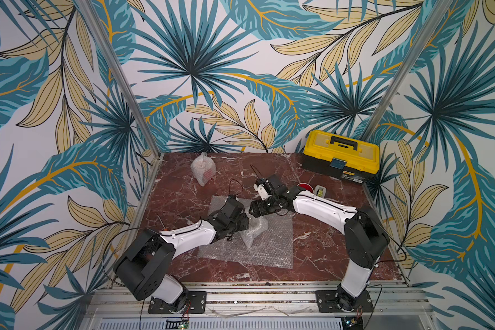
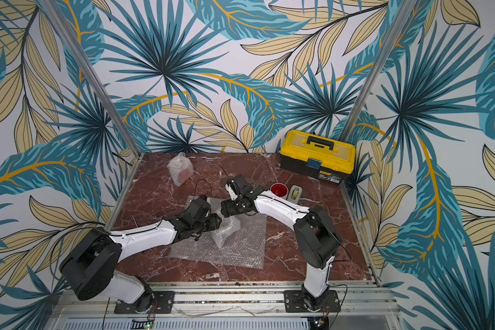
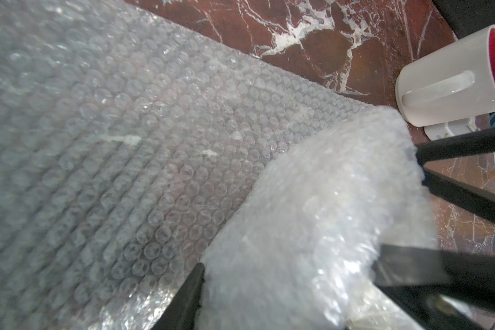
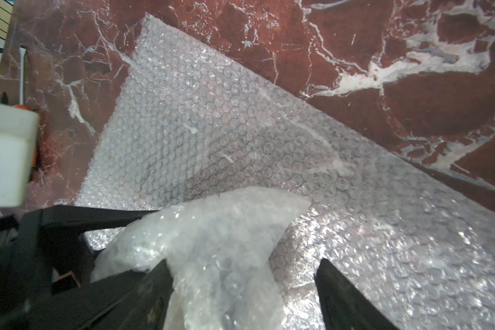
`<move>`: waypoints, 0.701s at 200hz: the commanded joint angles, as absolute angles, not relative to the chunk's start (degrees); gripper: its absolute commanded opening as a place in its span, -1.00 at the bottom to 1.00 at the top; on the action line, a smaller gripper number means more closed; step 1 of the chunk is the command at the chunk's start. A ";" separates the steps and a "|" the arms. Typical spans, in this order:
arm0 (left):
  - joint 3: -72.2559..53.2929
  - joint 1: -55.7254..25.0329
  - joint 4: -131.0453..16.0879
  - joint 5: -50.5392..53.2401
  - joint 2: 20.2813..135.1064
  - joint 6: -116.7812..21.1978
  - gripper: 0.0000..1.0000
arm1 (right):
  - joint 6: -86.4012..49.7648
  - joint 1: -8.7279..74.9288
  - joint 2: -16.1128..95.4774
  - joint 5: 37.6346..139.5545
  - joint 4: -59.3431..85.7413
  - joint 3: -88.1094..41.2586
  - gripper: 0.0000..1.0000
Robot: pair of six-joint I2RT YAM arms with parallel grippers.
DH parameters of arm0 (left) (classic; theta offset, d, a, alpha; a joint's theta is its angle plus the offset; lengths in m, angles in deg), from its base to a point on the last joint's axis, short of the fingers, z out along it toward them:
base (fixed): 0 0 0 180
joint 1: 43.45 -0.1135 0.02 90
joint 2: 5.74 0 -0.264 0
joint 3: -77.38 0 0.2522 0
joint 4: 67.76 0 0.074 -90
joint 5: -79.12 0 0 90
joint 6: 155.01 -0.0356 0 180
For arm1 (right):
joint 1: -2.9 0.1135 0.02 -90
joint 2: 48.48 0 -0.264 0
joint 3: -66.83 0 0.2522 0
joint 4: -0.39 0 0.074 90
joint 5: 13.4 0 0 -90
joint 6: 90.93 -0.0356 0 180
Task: Wrap mugs in bubble wrap
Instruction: Stick the tape on the bubble wrap.
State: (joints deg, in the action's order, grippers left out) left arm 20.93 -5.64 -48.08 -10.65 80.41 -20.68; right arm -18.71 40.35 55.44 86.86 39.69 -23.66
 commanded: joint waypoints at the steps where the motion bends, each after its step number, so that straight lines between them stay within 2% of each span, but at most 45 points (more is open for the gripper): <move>1: 20.10 -5.31 -44.94 -10.64 82.09 -21.86 -0.04 | -20.01 39.95 53.83 90.48 34.96 -22.65 0.60; 68: 20.47 -5.30 -44.94 -10.64 81.63 -21.68 -0.04 | -24.17 38.85 59.01 84.22 37.48 -24.77 0.58; 140: 20.52 -5.24 -44.94 -10.76 81.63 -21.60 -0.04 | -25.63 38.88 61.75 83.87 40.74 -25.57 0.58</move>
